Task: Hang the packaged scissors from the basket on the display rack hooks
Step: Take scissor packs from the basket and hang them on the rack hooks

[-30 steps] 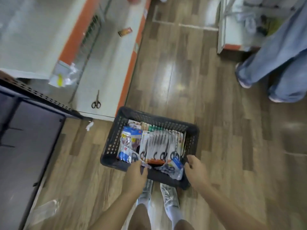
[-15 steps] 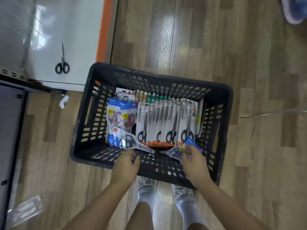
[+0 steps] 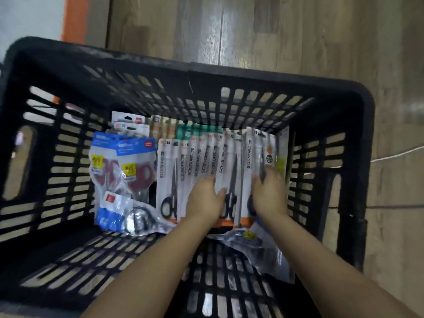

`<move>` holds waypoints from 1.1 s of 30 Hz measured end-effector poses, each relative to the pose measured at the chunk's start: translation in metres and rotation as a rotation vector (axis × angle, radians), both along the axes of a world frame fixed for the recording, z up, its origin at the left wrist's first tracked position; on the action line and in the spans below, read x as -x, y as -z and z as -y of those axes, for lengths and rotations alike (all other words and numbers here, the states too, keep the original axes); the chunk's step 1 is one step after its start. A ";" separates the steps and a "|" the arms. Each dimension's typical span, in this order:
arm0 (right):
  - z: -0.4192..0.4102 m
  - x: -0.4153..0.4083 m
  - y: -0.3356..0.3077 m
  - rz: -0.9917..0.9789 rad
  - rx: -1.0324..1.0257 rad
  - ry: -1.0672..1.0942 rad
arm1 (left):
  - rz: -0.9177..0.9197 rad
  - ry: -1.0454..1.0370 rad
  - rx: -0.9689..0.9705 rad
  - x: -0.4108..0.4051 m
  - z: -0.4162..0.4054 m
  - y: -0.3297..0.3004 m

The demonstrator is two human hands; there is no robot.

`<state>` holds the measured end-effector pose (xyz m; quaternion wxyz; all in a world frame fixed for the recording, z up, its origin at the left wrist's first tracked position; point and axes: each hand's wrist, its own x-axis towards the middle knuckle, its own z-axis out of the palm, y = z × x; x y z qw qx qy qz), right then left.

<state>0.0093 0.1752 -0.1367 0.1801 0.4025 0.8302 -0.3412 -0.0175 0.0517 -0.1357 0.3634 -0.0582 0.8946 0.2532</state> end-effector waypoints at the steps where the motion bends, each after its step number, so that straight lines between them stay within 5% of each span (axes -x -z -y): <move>1: 0.001 0.001 0.005 -0.002 -0.032 0.003 | -0.026 0.003 0.032 0.003 -0.004 0.007; 13: 0.009 -0.002 0.010 0.066 -0.158 -0.070 | -0.029 -0.029 0.092 0.019 -0.008 0.025; 26: 0.006 -0.002 -0.006 0.029 -0.013 0.105 | 0.379 -0.399 -0.144 0.028 0.036 0.007; 33: 0.006 -0.007 -0.012 0.017 0.250 0.346 | 0.326 -0.557 -0.254 0.020 0.037 -0.012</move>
